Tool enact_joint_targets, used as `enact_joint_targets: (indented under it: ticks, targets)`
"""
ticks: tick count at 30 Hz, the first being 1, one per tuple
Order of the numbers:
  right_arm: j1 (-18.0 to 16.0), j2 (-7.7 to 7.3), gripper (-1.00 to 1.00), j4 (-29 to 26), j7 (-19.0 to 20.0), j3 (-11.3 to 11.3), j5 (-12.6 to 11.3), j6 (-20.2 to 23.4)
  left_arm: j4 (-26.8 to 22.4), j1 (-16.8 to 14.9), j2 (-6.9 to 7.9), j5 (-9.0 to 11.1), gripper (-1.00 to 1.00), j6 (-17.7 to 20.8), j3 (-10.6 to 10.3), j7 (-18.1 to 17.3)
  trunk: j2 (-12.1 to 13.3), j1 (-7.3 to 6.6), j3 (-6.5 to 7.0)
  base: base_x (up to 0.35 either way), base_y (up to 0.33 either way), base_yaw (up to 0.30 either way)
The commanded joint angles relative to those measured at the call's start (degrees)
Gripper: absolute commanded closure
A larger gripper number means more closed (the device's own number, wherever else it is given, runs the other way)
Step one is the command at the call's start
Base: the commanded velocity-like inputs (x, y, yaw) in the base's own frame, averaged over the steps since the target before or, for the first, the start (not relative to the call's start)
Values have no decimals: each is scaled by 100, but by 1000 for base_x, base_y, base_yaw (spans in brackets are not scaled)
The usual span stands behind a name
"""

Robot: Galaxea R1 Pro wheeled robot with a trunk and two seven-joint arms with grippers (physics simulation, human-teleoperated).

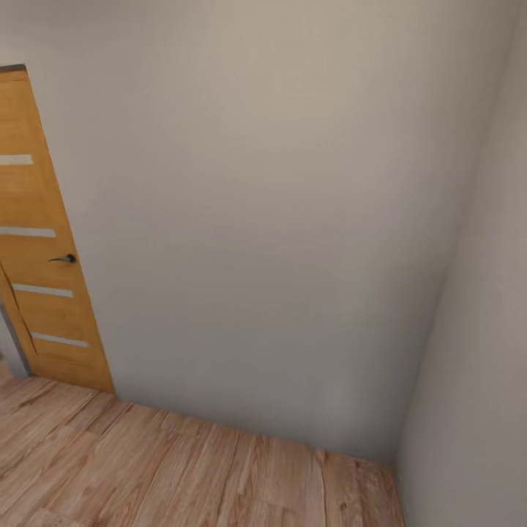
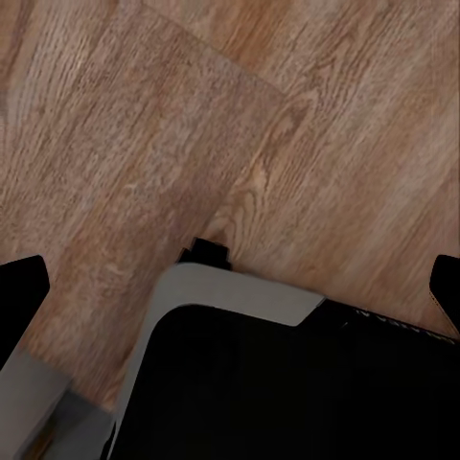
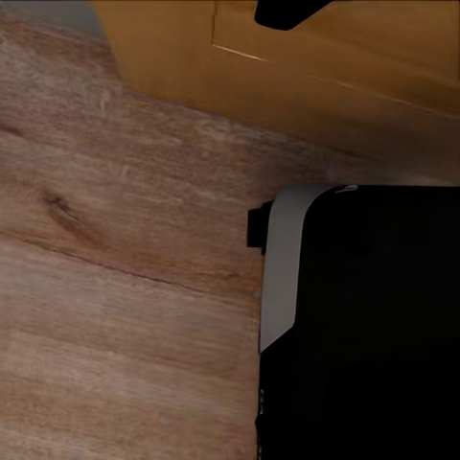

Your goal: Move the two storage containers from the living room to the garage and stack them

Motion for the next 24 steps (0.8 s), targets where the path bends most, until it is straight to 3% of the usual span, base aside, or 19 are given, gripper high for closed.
enact_joint_targets:
  ticks: [1,11,24]
  targets:
    - [-8,0,-100,17,-29,-47,61,-31,2,-4,-1,42,-100,-13,-47,14,-5,3,-5,249,0,263]
    - [-8,0,-100,17,-29,-47,61,-31,2,-4,-1,42,-100,-13,-44,14,-5,3,23,219,0,263]
    - [-8,0,-100,18,-32,-47,61,-31,0,-4,-1,42,-100,-13,-46,14,-5,3,59,20,0,263]
